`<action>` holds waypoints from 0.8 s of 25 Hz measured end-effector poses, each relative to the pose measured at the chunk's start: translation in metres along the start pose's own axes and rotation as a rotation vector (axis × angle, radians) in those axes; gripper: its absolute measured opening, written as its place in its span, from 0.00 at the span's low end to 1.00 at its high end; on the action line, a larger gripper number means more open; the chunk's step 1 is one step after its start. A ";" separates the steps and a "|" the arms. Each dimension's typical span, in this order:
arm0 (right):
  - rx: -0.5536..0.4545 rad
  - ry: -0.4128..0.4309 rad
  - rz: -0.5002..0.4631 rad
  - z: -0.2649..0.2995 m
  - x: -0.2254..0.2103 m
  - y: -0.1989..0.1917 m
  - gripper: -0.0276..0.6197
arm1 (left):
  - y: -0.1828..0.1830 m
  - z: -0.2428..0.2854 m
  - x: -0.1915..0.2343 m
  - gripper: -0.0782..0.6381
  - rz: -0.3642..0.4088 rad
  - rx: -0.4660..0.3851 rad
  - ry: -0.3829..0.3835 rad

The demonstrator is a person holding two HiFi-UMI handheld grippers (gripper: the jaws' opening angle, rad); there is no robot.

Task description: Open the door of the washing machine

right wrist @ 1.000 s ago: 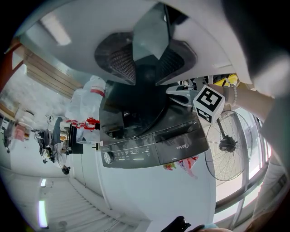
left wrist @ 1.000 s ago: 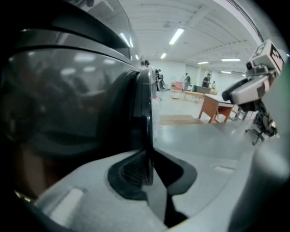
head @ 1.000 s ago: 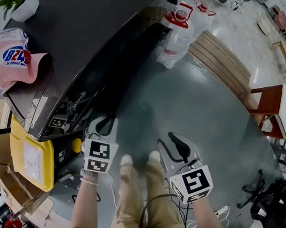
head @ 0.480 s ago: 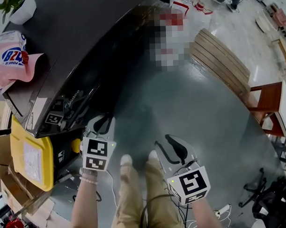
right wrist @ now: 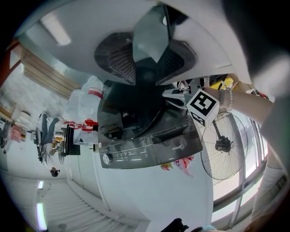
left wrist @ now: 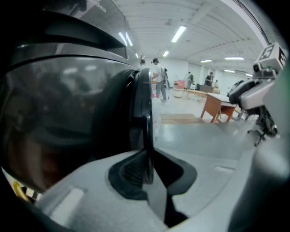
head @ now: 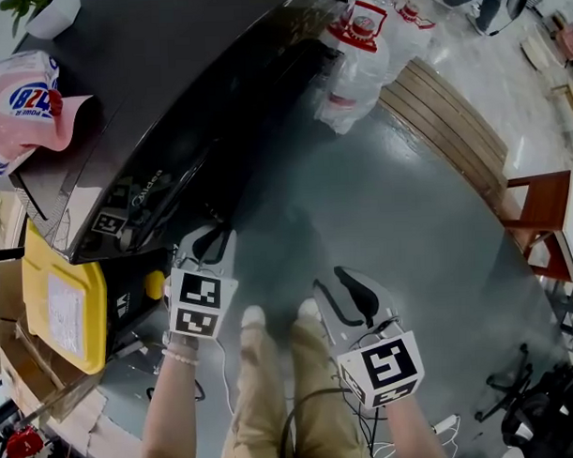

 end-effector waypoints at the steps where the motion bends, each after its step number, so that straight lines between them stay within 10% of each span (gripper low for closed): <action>1: 0.001 0.002 -0.002 0.001 0.000 0.000 0.23 | 0.000 0.000 -0.001 0.16 0.001 0.001 -0.003; 20: -0.015 0.004 -0.002 0.001 -0.019 0.002 0.23 | 0.000 0.008 -0.071 0.18 0.067 0.037 -0.139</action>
Point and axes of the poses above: the fingertips, and each gripper's own axes: z forward along the fingers, x to its left, y out of its top, the point moved 9 cm from there along -z, backward along the fingers, and after that the axes turned 5 degrees about -z, right-handed, at the moved point
